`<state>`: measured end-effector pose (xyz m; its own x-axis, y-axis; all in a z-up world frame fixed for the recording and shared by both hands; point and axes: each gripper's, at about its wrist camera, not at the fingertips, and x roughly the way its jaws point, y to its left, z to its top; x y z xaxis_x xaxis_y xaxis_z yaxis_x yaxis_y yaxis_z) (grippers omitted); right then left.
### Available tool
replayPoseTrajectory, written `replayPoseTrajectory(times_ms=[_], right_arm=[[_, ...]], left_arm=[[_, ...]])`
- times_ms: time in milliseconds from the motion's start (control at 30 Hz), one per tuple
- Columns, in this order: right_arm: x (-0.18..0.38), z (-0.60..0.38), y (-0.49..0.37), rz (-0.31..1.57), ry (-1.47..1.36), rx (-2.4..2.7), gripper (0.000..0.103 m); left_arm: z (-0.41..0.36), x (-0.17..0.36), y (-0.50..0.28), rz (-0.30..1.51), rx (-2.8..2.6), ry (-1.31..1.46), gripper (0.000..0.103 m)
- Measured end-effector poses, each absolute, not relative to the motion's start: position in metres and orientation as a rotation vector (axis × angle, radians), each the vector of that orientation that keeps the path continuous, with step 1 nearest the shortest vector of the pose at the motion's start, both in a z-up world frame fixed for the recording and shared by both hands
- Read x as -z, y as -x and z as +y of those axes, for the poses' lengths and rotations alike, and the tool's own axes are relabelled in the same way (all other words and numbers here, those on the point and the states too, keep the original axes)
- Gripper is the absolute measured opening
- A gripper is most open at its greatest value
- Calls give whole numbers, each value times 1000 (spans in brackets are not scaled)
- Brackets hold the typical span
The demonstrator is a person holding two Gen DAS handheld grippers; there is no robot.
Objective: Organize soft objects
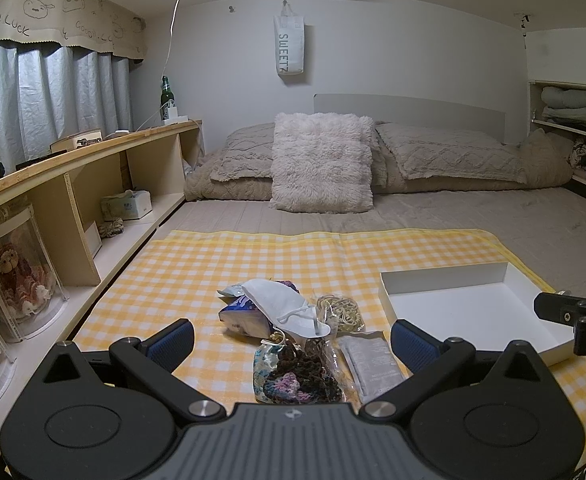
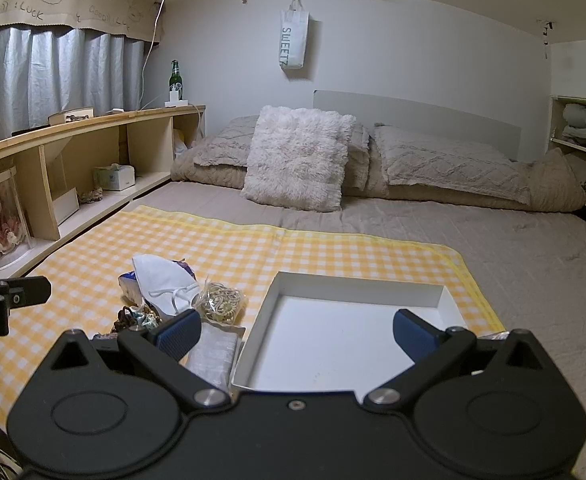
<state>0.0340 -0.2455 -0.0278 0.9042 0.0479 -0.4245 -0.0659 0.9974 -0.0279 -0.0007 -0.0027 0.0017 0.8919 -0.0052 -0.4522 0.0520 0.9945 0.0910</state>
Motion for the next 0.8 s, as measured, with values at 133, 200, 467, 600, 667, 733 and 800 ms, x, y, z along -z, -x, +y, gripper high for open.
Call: replayPoseTrajectory(times_ms=[133,200,467,600,667,733,800], right_arm=[[28,-246,-34,438,43,-59,103],[28,-245,-34,438,43,-59,103],[27,-245,-34,438,44,-59,103],[27,-245,-34,439,43,-58,103],[27,-246,-34,439,43,-58,103],[27,-246,-34,439,43,-58,103],[27,-245,-34,440,43,-58,103]], left_arm=[[-3,-2,1,468,30,-103,103],[-3,-2,1,469,30,-102,103],[-5,0,-1,471,32,-101,103],[-5,0,-1,473,33,-99,103],[-6,1,0,473,32,-99,103],[-6,1,0,472,32,-100,103],[-6,1,0,473,31,-100,103]])
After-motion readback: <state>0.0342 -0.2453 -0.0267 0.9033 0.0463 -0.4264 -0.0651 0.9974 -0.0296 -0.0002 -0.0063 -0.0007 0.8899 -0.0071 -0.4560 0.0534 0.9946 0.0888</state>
